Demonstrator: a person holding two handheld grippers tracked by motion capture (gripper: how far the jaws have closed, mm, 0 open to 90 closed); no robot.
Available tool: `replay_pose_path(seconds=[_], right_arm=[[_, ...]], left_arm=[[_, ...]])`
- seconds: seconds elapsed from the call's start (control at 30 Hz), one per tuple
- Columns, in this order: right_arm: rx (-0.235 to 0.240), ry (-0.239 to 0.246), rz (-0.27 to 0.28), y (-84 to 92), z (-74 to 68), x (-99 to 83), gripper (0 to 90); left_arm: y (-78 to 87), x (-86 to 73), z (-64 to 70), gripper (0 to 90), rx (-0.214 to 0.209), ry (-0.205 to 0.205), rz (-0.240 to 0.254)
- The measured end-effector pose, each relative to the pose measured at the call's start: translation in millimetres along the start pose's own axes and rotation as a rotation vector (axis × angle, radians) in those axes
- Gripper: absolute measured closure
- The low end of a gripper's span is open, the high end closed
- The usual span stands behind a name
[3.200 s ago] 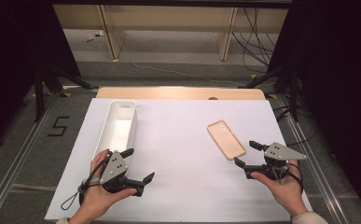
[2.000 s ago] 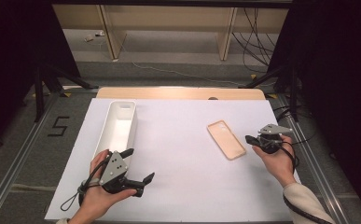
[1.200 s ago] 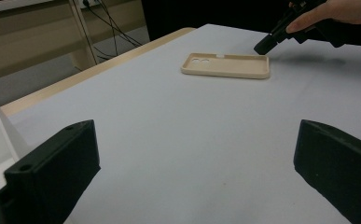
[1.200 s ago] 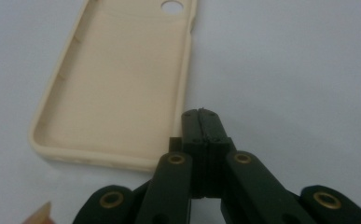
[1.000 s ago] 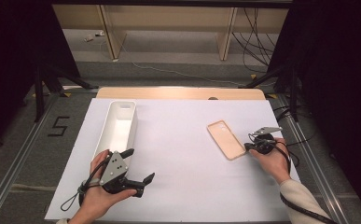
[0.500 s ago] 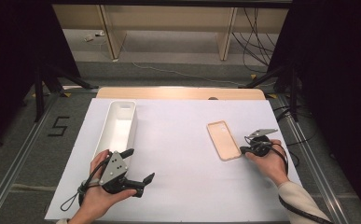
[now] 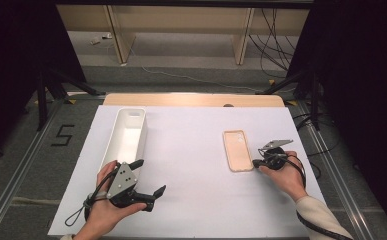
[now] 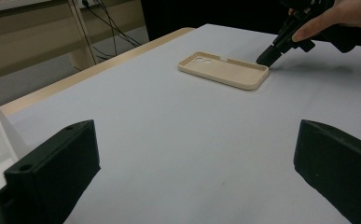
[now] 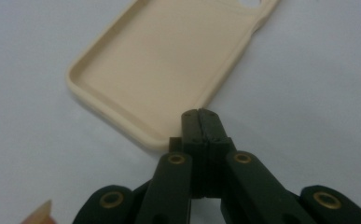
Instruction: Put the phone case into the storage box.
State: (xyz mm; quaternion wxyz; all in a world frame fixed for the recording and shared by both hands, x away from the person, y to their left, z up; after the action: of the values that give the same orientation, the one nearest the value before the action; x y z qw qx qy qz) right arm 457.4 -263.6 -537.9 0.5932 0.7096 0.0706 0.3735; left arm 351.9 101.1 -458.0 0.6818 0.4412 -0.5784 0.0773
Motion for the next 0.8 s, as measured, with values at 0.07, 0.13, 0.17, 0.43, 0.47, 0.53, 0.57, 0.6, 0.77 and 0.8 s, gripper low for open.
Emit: replay_pose_path(seconds=[0.07,0.13,0.17,0.43,0.47,0.53,0.57,0.6,0.77,0.8], right_arm=[[0.000,0.003,-0.001,-0.3,-0.6,0.1,90.0],[0.001,0.011,0.000,-0.6,-1.9,0.4,90.0],[0.003,0.012,-0.001,-0.7,-2.4,0.5,90.0],[0.011,0.023,0.000,-1.5,-5.6,1.2,90.0],[0.011,0.023,0.000,-1.5,-5.6,1.2,90.0],[0.010,0.023,-0.001,-1.5,-5.8,1.2,90.0],[0.009,0.024,-0.001,-1.5,-5.7,1.1,90.0],[0.009,0.024,-0.001,-1.5,-5.7,1.1,90.0],[-0.010,0.039,-0.004,-0.1,-3.0,0.4,86.1],[-0.010,0.039,-0.004,-0.1,-3.0,0.4,86.1]], left_arm=[[0.1,0.1,0.0,0.0,0.000,0.000,0.000],[0.1,0.1,-0.1,0.0,0.000,0.001,0.000],[0.0,0.0,0.0,0.0,0.000,0.001,0.000],[-0.1,-0.1,0.1,0.0,-0.001,-0.001,0.000],[-0.2,-0.1,0.2,0.0,-0.001,0.000,0.000],[-0.2,-0.1,0.2,0.0,-0.001,0.000,0.000],[-0.2,-0.2,0.2,0.0,-0.001,0.000,-0.001],[-0.1,-0.2,0.1,0.0,-0.001,0.000,-0.001],[-0.4,-0.5,0.2,0.0,-0.003,0.001,-0.002],[-0.4,-0.4,0.2,0.0,-0.003,0.001,-0.002]])
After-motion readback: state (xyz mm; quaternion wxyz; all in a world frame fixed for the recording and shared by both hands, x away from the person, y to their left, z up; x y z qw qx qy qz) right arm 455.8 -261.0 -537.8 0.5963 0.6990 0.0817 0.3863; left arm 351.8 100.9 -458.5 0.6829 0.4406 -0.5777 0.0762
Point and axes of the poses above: each handheld gripper's, and its own axes: y roughly backward along the jaws, x roughly out of its top, z roughly to its right, the point moved 8 cm from there along -y, roughly forward along the jaws, and after that the axes turned 11 degrees about -z, right-handed, at the moved point
